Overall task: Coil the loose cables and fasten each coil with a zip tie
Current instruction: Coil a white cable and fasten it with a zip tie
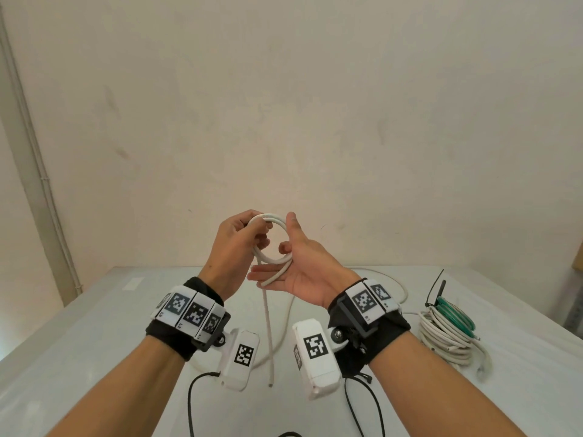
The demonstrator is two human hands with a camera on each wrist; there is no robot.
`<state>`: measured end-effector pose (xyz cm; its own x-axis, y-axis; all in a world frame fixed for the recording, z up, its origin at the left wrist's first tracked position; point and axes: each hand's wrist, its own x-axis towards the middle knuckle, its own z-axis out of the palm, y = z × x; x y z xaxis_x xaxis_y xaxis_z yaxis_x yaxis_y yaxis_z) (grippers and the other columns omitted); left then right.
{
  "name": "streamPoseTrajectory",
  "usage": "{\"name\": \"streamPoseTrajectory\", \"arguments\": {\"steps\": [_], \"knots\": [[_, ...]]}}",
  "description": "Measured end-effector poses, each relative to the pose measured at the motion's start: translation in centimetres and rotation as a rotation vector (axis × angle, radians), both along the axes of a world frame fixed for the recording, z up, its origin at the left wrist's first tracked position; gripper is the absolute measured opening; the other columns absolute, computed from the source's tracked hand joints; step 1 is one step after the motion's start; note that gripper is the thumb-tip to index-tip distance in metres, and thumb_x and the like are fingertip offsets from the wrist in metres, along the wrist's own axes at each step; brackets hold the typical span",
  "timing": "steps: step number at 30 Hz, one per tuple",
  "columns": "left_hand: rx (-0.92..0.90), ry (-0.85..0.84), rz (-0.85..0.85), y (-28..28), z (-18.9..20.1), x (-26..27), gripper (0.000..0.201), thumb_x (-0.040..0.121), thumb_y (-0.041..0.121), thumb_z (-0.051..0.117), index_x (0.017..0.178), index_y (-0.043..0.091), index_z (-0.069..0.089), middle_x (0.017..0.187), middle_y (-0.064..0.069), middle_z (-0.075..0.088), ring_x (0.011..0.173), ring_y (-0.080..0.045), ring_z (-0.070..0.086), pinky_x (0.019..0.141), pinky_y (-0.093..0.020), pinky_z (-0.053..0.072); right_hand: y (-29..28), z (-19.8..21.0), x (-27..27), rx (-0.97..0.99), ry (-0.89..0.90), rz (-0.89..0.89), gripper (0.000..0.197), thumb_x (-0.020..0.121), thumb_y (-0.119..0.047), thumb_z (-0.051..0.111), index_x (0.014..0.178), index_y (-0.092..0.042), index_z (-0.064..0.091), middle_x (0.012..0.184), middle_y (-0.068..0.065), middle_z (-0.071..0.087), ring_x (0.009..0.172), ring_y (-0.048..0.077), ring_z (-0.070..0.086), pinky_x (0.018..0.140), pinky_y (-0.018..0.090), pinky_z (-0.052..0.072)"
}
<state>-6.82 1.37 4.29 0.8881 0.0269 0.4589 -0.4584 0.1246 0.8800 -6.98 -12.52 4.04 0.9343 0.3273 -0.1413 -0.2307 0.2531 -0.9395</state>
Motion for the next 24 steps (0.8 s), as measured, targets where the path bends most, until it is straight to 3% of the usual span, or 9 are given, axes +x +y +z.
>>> {"name": "streamPoseTrajectory", "arguments": {"steps": [3, 8, 11, 14, 19, 24], "knots": [[-0.044, 0.037, 0.002, -0.2, 0.3, -0.1, 0.011, 0.088, 0.009, 0.058, 0.085, 0.002, 0.066, 0.074, -0.008, 0.050, 0.065, -0.016, 0.049, 0.074, -0.037, 0.049, 0.2, 0.2, 0.4, 0.038, -0.038, -0.071, 0.059, 0.097, -0.067, 0.050, 0.106, -0.009, 0.044, 0.114, 0.025, 0.061, 0.092, 0.044, 0.070, 0.087, 0.052, 0.054], [-0.103, 0.176, -0.168, -1.4, 0.6, -1.6, 0.015, 0.099, 0.001, 0.046, 0.086, 0.008, 0.051, 0.062, -0.003, 0.036, 0.057, -0.019, 0.043, 0.068, -0.036, 0.048, 0.4, 0.0, 0.8, 0.052, -0.175, -0.311, 0.047, 0.103, -0.054, 0.052, 0.091, -0.008, 0.055, 0.084, 0.004, 0.050, 0.062, 0.018, 0.057, 0.079, 0.039, 0.053], [-0.185, 0.302, -0.216, -2.0, 0.3, -1.9, 0.022, 0.099, 0.001, 0.041, 0.081, 0.012, 0.045, 0.061, -0.001, 0.032, 0.050, -0.015, 0.040, 0.063, -0.033, 0.050, 0.2, -0.6, 0.8, -0.069, -0.249, -0.382, 0.049, 0.102, -0.056, 0.053, 0.089, -0.009, 0.054, 0.077, 0.003, 0.054, 0.058, 0.019, 0.056, 0.068, 0.036, 0.050], [-0.251, 0.393, -0.227, -2.4, -0.5, -1.8, 0.024, 0.098, 0.001, 0.041, 0.078, 0.014, 0.041, 0.061, -0.001, 0.029, 0.049, -0.014, 0.037, 0.068, -0.035, 0.049, -0.2, -1.4, 0.9, -0.123, -0.293, -0.415, 0.049, 0.101, -0.054, 0.056, 0.079, -0.011, 0.051, 0.066, 0.002, 0.051, 0.061, 0.021, 0.055, 0.062, 0.033, 0.050], [-0.319, 0.468, -0.256, -3.0, -1.4, -2.4, 0.025, 0.098, -0.002, 0.039, 0.081, 0.015, 0.040, 0.061, -0.002, 0.030, 0.048, -0.014, 0.041, 0.074, -0.037, 0.056, -0.9, -1.7, 0.7, -0.202, -0.329, -0.438, 0.049, 0.100, -0.053, 0.059, 0.077, -0.011, 0.053, 0.069, 0.004, 0.050, 0.042, 0.010, 0.049, 0.054, 0.029, 0.046], [-0.296, 0.501, -0.301, -2.2, -1.9, -2.1, 0.024, 0.098, -0.002, 0.043, 0.079, 0.012, 0.045, 0.059, -0.005, 0.039, 0.051, -0.018, 0.052, 0.085, -0.040, 0.055, -1.1, -1.5, 0.5, -0.048, -0.234, -0.372, 0.042, 0.099, -0.046, 0.065, 0.083, -0.009, 0.054, 0.090, 0.007, 0.050, 0.047, 0.014, 0.044, 0.048, 0.027, 0.044]]}}
